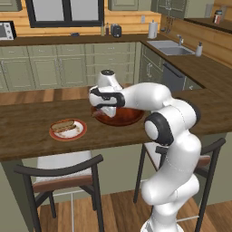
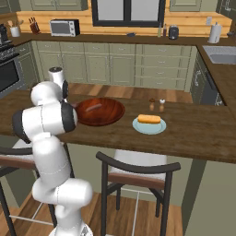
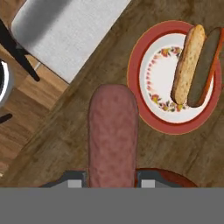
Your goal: Place one bun and one sausage from the bowl on each plate.
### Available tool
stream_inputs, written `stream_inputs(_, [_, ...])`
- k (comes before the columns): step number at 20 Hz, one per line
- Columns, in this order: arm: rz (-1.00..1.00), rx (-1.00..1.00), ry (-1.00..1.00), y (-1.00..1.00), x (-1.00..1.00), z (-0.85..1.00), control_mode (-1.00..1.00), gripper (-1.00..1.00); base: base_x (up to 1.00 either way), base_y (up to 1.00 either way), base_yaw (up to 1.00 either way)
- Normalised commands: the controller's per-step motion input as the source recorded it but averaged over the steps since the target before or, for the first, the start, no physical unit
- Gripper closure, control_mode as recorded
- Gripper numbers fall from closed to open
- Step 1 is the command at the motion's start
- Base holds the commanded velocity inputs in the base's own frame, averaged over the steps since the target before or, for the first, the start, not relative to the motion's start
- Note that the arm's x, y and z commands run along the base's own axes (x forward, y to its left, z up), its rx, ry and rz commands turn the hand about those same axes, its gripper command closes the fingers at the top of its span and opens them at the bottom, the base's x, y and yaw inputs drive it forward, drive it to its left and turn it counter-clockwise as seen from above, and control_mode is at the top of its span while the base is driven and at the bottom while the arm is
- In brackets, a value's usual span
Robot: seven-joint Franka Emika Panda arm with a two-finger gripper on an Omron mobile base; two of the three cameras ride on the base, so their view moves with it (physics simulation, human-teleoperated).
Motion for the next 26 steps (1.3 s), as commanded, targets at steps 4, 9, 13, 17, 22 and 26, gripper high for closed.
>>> stream_inputs(4, [-0.26,0.20,0.20,0.41,-0.36,0.24,-1.00,1.00,0.00,0.00,0.00])
stream_inputs(9, [-0.16,0.08,0.16,0.38,-0.16,0.00,-1.00,1.00,0.00,0.00,0.00])
stream_inputs(13, [0.00,-0.02,-0.01,0.17,0.00,0.00,-1.00,1.00,0.00,0.00,0.00])
stream_inputs(17, [0.00,-0.13,-0.09,0.63,0.04,-0.03,-1.00,1.00,0.00,0.00,0.00])
stream_inputs(22, [0.00,-0.03,-0.04,0.69,0.07,-0.18,-1.00,1.00,0.00,0.00,0.00])
stream_inputs(26, [0.00,0.00,0.00,0.43,0.13,-0.18,-1.00,1.00,0.00,0.00,0.00])
